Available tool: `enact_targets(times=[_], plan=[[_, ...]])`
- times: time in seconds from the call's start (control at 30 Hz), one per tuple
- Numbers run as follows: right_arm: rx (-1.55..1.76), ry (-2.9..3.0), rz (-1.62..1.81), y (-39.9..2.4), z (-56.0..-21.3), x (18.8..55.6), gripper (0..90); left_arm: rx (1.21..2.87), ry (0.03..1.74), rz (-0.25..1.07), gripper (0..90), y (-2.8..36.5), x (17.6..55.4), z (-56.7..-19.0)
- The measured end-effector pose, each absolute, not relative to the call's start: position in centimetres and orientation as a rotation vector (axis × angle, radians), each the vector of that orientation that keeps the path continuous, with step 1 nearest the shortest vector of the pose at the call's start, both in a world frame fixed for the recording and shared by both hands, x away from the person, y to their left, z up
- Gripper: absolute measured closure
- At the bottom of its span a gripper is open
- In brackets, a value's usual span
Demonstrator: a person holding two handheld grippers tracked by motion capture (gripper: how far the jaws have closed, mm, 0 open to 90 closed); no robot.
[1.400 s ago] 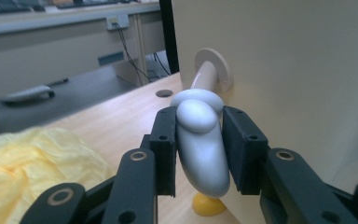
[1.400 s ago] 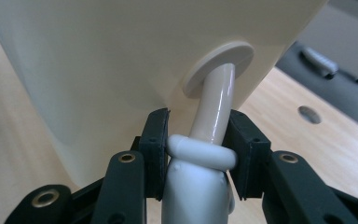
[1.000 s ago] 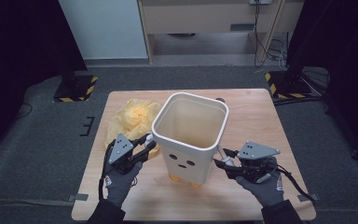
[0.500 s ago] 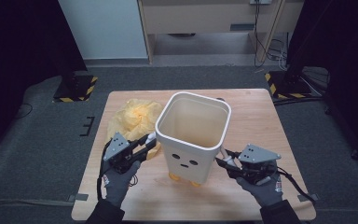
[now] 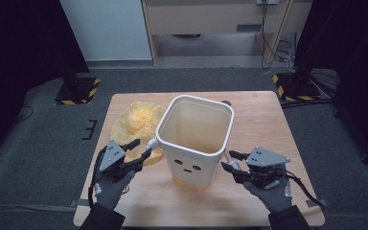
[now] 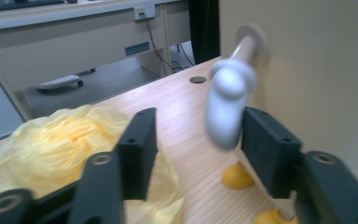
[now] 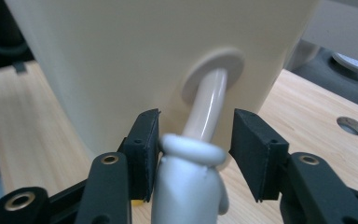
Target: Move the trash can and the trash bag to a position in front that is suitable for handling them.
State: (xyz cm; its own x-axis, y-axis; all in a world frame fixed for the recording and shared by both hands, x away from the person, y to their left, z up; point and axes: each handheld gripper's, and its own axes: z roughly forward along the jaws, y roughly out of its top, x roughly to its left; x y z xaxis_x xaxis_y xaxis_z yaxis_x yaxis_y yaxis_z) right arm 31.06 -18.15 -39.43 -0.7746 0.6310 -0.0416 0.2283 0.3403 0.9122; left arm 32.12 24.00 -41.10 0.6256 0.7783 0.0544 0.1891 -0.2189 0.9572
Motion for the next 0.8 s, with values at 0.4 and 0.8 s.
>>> enact_targets(times=[0.4, 0.8], plan=[[0.91, 1.997, 1.501, -21.9, -37.4, 31.1, 40.6, 1.701, 1.082, 0.716, 35.8, 28.8, 33.7, -43.4], [1.12, 1.908, 1.372, -24.8, -42.0, 33.4, 37.4, 1.886, 1.146, 0.68, 36.1, 27.5, 39.8, -48.5]])
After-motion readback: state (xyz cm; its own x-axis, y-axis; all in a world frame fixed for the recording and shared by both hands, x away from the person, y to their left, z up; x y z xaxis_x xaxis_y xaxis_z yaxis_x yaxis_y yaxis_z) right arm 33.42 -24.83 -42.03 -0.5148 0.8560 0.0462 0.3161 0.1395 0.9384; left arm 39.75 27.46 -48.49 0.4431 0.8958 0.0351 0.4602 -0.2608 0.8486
